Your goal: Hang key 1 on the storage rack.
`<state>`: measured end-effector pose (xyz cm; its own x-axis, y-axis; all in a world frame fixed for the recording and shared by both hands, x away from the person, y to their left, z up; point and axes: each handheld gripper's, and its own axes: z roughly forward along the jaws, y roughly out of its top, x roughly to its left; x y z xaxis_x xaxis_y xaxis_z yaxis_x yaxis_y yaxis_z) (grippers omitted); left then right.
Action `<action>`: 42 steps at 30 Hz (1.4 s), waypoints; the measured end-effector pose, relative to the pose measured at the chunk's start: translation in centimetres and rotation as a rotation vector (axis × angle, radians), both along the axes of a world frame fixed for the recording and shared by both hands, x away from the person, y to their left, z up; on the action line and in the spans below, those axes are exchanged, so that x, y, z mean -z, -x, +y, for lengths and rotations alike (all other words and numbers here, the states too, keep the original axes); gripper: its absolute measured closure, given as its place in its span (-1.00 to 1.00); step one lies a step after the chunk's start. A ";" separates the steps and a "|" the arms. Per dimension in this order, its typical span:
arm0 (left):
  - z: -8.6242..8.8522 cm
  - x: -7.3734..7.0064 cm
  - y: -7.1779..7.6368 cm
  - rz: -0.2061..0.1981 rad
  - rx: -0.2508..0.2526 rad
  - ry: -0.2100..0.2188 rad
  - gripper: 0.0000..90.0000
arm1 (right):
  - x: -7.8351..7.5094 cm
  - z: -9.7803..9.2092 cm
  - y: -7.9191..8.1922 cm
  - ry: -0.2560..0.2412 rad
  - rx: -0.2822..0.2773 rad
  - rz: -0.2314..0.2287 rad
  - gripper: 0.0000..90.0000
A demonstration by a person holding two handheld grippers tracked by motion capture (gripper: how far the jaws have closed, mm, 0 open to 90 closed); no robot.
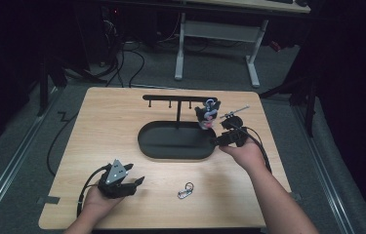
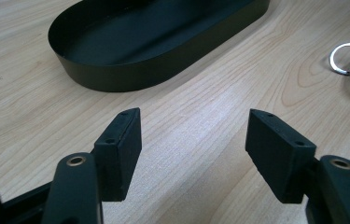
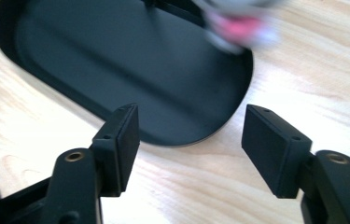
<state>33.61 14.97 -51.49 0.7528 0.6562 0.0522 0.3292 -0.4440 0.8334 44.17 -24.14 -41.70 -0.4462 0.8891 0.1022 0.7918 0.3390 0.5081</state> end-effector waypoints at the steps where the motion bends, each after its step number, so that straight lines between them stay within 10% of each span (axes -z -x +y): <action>1: 0.0 0.0 0.0 0.001 0.000 0.001 -0.18 | 0.1 -0.1 0.4 -0.006 -0.004 -0.001 -0.17; 10: -0.1 0.0 0.0 0.009 0.001 0.008 -0.16 | 0.9 -1.1 3.7 0.018 -0.014 -0.095 -0.03; 30: -0.6 0.0 0.2 0.028 0.009 0.001 -0.16 | 8.5 -4.2 13.7 -0.149 0.091 -0.317 0.00; 42: -1.4 0.3 0.2 0.031 0.020 -0.024 -0.16 | 9.0 -4.5 14.7 -0.170 0.068 -0.313 0.02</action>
<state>33.38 13.57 -51.78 0.7671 0.6400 0.0444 0.3455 -0.4705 0.8119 29.50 -28.69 -50.68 -0.4195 0.8999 0.1192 0.6072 0.1805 0.7738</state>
